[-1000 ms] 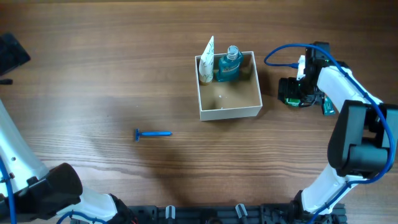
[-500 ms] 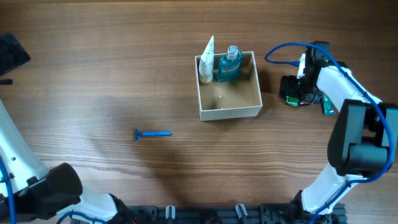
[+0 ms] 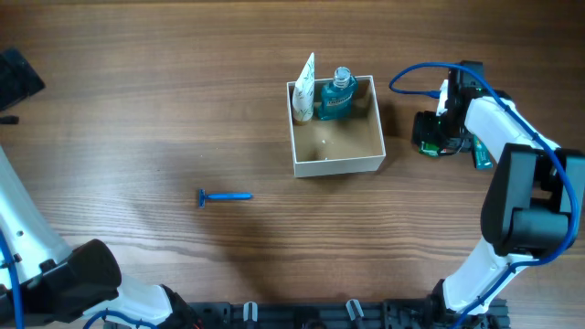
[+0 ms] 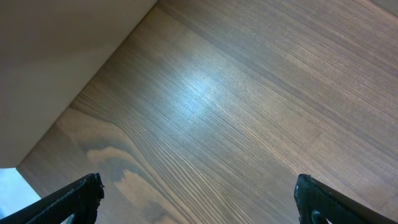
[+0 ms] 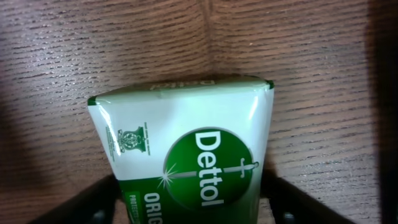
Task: Pack container
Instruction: 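Lower the right gripper onto the green Dettol soap bar and close, then lift the Dettol soap and carry it over the box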
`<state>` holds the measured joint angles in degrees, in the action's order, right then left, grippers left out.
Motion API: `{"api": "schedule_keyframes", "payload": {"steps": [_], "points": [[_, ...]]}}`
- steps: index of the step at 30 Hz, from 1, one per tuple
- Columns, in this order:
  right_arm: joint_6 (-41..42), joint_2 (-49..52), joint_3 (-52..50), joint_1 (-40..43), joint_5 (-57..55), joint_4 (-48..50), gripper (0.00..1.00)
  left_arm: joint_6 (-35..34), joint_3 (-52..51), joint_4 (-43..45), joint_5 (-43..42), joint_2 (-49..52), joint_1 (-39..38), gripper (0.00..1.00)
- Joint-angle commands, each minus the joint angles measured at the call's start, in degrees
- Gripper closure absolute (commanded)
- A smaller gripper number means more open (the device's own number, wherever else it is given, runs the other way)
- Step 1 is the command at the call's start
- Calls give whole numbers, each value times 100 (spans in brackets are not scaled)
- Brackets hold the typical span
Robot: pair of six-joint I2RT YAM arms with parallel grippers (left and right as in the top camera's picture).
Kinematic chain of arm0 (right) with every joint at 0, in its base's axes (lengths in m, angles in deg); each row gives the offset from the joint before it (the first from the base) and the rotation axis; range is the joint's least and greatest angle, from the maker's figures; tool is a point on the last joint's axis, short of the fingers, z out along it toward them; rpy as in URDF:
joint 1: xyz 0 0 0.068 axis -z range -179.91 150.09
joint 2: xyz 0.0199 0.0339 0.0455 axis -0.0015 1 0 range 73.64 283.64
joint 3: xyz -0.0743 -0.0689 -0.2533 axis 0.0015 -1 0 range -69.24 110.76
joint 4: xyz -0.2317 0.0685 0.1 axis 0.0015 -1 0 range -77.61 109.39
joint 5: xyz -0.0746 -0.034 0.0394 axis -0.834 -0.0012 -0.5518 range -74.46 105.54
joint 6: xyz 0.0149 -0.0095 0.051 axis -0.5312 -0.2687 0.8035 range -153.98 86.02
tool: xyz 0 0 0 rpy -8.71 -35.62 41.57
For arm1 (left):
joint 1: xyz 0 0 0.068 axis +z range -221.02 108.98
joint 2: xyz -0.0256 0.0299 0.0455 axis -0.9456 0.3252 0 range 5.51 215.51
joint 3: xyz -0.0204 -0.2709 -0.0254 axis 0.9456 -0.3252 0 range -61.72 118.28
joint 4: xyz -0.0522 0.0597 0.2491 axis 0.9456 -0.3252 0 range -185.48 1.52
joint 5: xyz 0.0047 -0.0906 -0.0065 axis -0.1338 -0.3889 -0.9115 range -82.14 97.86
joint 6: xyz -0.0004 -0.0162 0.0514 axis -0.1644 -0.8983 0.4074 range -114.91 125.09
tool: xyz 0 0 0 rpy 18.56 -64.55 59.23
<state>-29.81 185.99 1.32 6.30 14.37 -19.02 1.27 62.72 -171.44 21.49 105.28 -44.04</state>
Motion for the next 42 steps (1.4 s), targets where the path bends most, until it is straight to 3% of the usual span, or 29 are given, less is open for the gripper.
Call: {"api": "schedule_keyframes", "payload": {"steps": [1, 7, 13, 22, 33, 42], "points": [[33, 229, 22, 24, -74, 4, 40, -101, 37, -2, -31, 17, 28, 0], [37, 227, 74, 24, -72, 2, 67, -101, 37, -2, -33, 17, 28, 0], [46, 216, 345, 24, 39, -94, 79, -101, 37, -2, -33, 17, 28, 0], [52, 63, 1467, 22, 804, -874, 79, -101, 37, 0, -31, 17, 28, 0], [72, -778, 3512, -129, 1416, -2820, 79, -101, 37, -2, -31, 17, 28, 0], [570, -1923, 3834, -474, 1495, -3705, 79, -101, 37, -2, -33, 17, 28, 0]]}}
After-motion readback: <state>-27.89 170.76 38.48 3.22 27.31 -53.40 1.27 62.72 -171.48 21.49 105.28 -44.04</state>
